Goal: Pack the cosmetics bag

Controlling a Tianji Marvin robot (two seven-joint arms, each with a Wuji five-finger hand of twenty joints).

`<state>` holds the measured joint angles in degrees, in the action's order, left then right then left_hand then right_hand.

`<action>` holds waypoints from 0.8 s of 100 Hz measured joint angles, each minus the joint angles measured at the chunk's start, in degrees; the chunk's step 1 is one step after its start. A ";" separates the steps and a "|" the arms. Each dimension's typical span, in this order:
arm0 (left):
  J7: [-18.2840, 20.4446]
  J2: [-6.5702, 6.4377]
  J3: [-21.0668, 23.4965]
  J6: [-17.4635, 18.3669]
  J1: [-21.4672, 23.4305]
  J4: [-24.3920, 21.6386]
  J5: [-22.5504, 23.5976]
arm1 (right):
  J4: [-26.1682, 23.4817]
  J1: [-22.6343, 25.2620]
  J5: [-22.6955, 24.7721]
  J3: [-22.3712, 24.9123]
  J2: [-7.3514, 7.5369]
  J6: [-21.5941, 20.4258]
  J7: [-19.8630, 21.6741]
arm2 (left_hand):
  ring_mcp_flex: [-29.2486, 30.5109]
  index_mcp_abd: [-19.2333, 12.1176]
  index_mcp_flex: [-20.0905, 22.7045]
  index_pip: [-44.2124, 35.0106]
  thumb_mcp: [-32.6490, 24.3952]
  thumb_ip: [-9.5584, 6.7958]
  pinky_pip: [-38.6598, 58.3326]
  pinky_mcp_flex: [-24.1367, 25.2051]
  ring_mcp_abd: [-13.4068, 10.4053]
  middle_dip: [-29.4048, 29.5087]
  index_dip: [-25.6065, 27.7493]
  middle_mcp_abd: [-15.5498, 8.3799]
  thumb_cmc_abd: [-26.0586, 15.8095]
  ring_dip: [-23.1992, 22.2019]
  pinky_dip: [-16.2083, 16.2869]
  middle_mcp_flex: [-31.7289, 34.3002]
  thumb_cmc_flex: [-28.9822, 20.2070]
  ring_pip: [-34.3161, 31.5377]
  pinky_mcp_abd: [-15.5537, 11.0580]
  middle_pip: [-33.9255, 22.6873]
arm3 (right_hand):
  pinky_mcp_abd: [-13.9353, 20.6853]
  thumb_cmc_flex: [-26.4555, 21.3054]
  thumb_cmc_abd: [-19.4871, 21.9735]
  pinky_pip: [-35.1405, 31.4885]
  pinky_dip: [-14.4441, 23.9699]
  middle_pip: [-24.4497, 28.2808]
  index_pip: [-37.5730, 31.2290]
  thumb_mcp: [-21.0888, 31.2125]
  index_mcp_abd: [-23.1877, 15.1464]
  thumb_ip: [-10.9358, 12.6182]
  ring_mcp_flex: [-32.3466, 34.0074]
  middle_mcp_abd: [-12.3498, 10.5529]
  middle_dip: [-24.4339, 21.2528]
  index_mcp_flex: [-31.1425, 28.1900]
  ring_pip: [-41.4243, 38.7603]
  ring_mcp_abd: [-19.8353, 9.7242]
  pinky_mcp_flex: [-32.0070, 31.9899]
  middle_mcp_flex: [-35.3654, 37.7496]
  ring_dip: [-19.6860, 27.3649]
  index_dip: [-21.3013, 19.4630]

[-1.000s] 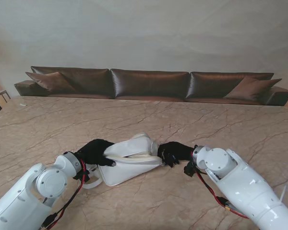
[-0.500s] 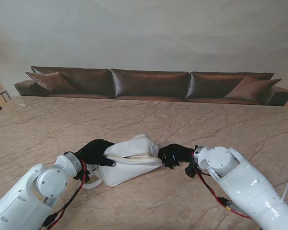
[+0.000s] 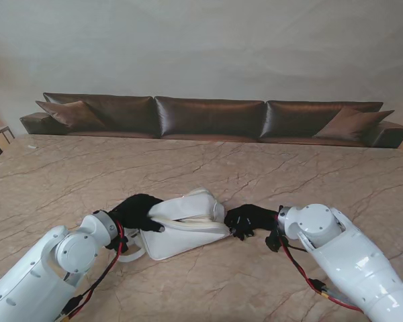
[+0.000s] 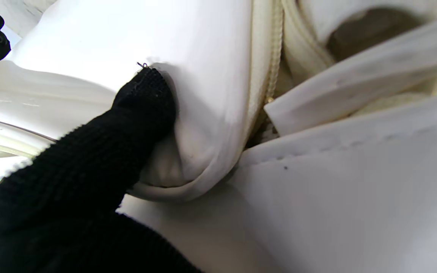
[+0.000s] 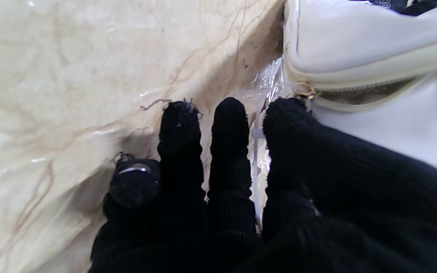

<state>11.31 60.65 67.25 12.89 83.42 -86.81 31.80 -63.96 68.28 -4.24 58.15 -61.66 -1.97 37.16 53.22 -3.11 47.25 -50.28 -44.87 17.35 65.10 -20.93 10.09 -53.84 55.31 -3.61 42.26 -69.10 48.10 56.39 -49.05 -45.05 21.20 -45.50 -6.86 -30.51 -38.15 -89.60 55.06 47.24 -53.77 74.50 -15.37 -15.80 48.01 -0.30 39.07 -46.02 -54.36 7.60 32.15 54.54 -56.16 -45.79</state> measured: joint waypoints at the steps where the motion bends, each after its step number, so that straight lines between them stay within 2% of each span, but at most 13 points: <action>1: 0.00 0.00 -0.05 -0.06 -0.05 0.02 0.03 | 0.05 0.00 -0.14 0.03 0.00 0.04 0.09 | 0.00 -0.02 0.00 0.00 0.00 0.00 0.00 0.00 0.00 0.00 0.00 -0.01 0.00 0.00 0.01 0.00 0.00 0.00 0.00 0.00 | 0.07 0.00 0.00 0.00 0.00 0.01 0.00 0.41 0.13 0.03 0.01 0.00 0.31 -0.04 -0.28 0.00 0.00 0.03 -0.12 -0.16; 8: 0.00 0.01 -0.32 -0.59 -0.34 0.09 0.54 | 0.52 -0.01 -1.56 0.38 -0.10 0.57 0.74 | 0.00 -0.17 0.00 0.00 0.04 0.04 0.00 0.00 0.00 0.02 0.12 -0.10 0.00 0.00 0.04 0.00 0.00 0.00 0.02 0.01 | 0.11 -0.05 -0.01 0.00 0.00 1.03 0.00 0.85 0.30 0.40 1.00 0.09 1.03 -0.90 -1.66 0.00 0.46 1.43 -0.73 -1.18; 9: 0.00 0.02 -0.35 -0.68 -0.37 0.09 0.65 | 0.62 -0.01 -1.86 0.46 -0.14 0.71 0.84 | 0.00 -0.24 0.00 0.00 0.04 0.62 0.00 0.00 0.00 0.03 0.15 -0.15 0.00 0.00 0.12 0.00 0.00 0.00 0.02 0.01 | 0.10 -0.05 -0.04 0.00 0.00 1.07 0.00 0.98 0.33 0.39 1.17 0.09 1.05 -1.07 -1.81 0.00 0.54 1.44 -0.75 -1.27; 16: -0.15 0.07 -0.48 -1.21 -0.55 0.08 1.88 | 1.20 0.04 -3.92 1.24 -0.46 2.48 1.45 | 0.00 -0.68 0.00 0.00 0.14 1.18 0.00 0.00 0.28 0.06 0.41 -0.52 0.00 0.00 0.24 -0.01 0.00 0.00 0.04 0.02 | 0.05 -0.08 -1.16 -0.36 0.13 1.82 0.01 2.57 1.10 0.43 2.34 0.44 1.63 -2.19 -3.53 0.00 1.56 3.44 -1.25 -1.94; 29: -1.34 0.27 -0.79 -2.59 -0.60 0.00 3.54 | 1.26 0.11 -4.68 2.04 -0.82 4.91 1.96 | 0.00 -1.27 0.01 0.00 0.40 1.22 0.02 -0.51 0.35 0.07 0.86 -0.82 0.00 0.00 0.42 -0.01 0.18 -0.84 0.41 0.02 | 0.64 -0.08 -1.94 -0.94 0.58 2.80 0.16 4.16 1.10 0.46 3.58 0.67 1.90 -3.23 -5.42 0.00 3.13 4.18 -1.69 -2.83; 37: -2.52 0.36 -1.08 -3.61 -0.52 -0.05 4.54 | 1.47 0.24 -6.95 2.83 -1.11 7.79 2.44 | 0.04 -1.53 0.03 0.00 0.42 1.26 0.09 -1.12 0.35 0.07 0.92 -0.96 0.00 0.00 0.81 -0.01 0.28 -1.15 0.54 0.02 | 0.07 -0.09 -2.60 -2.01 0.58 3.36 0.44 4.40 1.44 1.26 4.50 0.94 1.90 -3.98 -6.47 0.00 3.89 4.92 -1.89 -2.72; 40: -3.12 0.40 -1.19 -3.88 -0.48 -0.05 5.06 | 1.55 0.39 -7.86 3.14 -1.24 8.63 2.49 | 0.04 -1.56 0.04 0.00 0.46 1.32 0.12 -1.36 0.36 0.07 0.92 -0.99 0.00 0.00 0.83 -0.01 0.32 -1.34 0.56 0.02 | -0.16 -0.10 -2.95 -2.40 0.58 3.44 0.44 4.95 1.70 1.29 4.81 1.11 1.88 -4.22 -6.56 0.00 4.21 4.92 -1.89 -2.11; 44: -3.85 0.47 -1.31 -4.27 -0.39 -0.06 5.56 | 1.66 0.57 -8.60 3.35 -1.34 9.00 2.49 | 0.05 -1.84 0.16 0.00 0.46 2.38 0.24 -1.48 0.36 0.07 0.92 -1.21 -0.01 0.00 0.85 -0.01 0.32 -1.46 0.59 0.02 | 0.07 -0.10 -2.95 -2.41 0.58 3.67 0.45 4.96 1.70 1.30 4.98 1.13 1.80 -4.25 -6.61 0.00 4.51 4.93 -1.89 -0.33; 54: -4.64 0.69 -1.42 -5.24 -0.05 -0.18 5.60 | 1.69 0.74 -8.53 3.38 -1.36 8.66 2.30 | 0.06 -1.93 0.46 0.00 0.46 2.80 0.62 -1.53 0.36 0.07 0.92 -1.24 -0.01 0.00 0.85 -0.01 0.32 -1.77 0.62 0.02 | 0.75 0.01 -2.94 -2.41 0.47 3.69 0.45 4.94 1.70 1.35 4.98 1.13 1.80 -4.27 -6.61 0.00 5.26 4.93 -1.89 4.85; 59: -4.68 0.75 -1.45 -5.62 0.02 -0.24 5.31 | 1.76 0.66 -8.15 3.05 -1.28 7.97 2.24 | 0.06 -1.94 0.49 0.00 0.46 2.81 0.65 -1.53 0.36 0.07 0.92 -1.24 -0.01 0.00 0.85 -0.01 0.32 -2.09 0.62 0.02 | 1.19 2.28 -2.66 -2.41 0.43 3.69 0.39 4.67 1.70 2.84 4.98 1.15 1.77 -4.28 -6.61 -0.01 5.97 4.91 -1.90 6.66; 64: -4.70 0.77 -1.50 -5.85 0.05 -0.25 5.10 | 2.09 0.47 -8.14 2.68 -1.21 7.17 2.33 | 0.06 -1.94 0.50 0.00 0.46 2.82 0.68 -1.53 0.36 0.07 0.92 -1.24 -0.01 0.00 0.85 -0.01 0.32 -2.24 0.62 0.02 | 1.40 2.58 -1.96 -2.41 0.20 3.69 0.08 3.02 1.92 3.71 4.98 1.18 1.67 -4.29 -6.59 -0.03 6.45 4.85 -1.90 9.41; 67: -4.75 0.77 -1.55 -5.92 0.04 -0.25 5.05 | 2.23 0.39 -8.29 2.56 -1.17 7.01 2.43 | 0.06 -1.94 0.50 0.00 0.46 2.82 0.70 -1.53 0.36 0.07 0.92 -1.24 -0.01 0.00 0.85 -0.01 0.32 -2.29 0.62 0.02 | 1.65 4.94 -0.78 -2.41 -0.03 3.69 -0.02 0.50 1.99 4.26 4.98 1.19 1.31 -4.29 -6.55 -0.08 6.51 4.76 -1.90 11.17; 80: -4.86 0.77 -1.72 -6.05 0.02 -0.19 4.66 | 2.36 0.17 -7.95 1.69 -0.85 5.59 2.23 | 0.06 -1.94 0.53 0.00 0.46 2.83 0.70 -1.53 0.36 0.07 0.92 -1.24 -0.01 0.00 0.85 0.00 0.32 -2.36 0.62 0.00 | 2.76 8.06 0.73 -2.41 -0.24 3.69 -1.45 -6.59 2.01 4.98 5.25 1.19 0.36 -4.33 -6.12 -0.92 7.67 4.75 -1.85 11.81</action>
<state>6.45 61.42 65.53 6.84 83.44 -87.00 36.46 -61.60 68.45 -12.19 59.84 -62.52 3.62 39.39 53.28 -5.05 47.77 -50.28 -44.41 20.18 65.80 -22.46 10.44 -53.77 56.24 -4.85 42.25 -69.10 48.95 56.39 -48.72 -47.41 21.82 -45.50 -4.10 -22.45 -37.42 -92.01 54.81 50.93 -55.22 67.91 -13.35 -10.82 53.26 0.89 39.43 -50.36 -60.49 6.68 39.81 59.29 -58.01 -33.98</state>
